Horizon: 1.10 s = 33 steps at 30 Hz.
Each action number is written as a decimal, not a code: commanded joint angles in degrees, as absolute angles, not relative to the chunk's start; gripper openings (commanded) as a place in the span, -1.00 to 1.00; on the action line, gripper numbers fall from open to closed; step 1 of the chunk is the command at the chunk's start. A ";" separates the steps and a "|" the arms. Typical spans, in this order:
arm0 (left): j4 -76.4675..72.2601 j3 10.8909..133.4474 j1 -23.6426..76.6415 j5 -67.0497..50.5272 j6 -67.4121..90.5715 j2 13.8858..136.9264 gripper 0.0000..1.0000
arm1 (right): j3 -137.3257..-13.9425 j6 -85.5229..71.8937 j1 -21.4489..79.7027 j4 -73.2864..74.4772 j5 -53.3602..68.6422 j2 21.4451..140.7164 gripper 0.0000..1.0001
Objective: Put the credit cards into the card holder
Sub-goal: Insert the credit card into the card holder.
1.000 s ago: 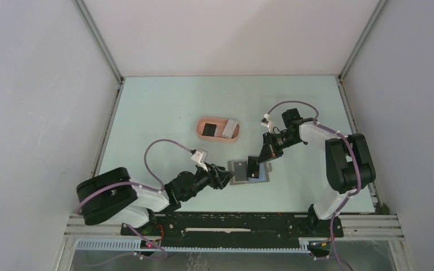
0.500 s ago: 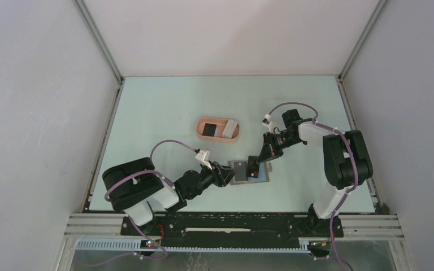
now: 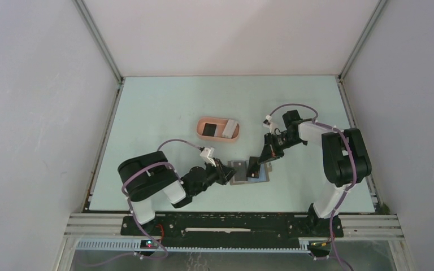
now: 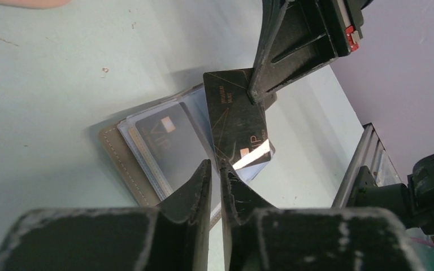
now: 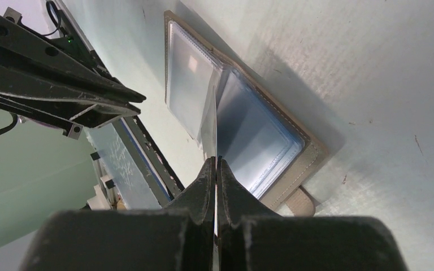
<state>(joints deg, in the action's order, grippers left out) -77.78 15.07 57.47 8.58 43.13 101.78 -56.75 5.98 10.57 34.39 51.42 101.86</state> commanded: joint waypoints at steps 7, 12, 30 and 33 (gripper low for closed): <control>-72.84 19.48 55.38 6.67 47.86 104.26 -0.94 | -58.36 5.71 10.28 33.31 49.84 103.14 -1.00; -66.11 21.14 55.37 7.39 47.94 103.23 -1.00 | -58.35 5.64 10.31 33.19 49.83 103.27 -1.00; -59.77 22.06 55.37 9.47 48.52 102.52 -1.00 | -59.08 5.50 11.49 33.56 48.71 105.19 -1.00; -59.89 22.06 55.38 9.34 48.43 102.65 -1.00 | -59.17 5.39 11.73 33.47 48.43 105.38 -1.00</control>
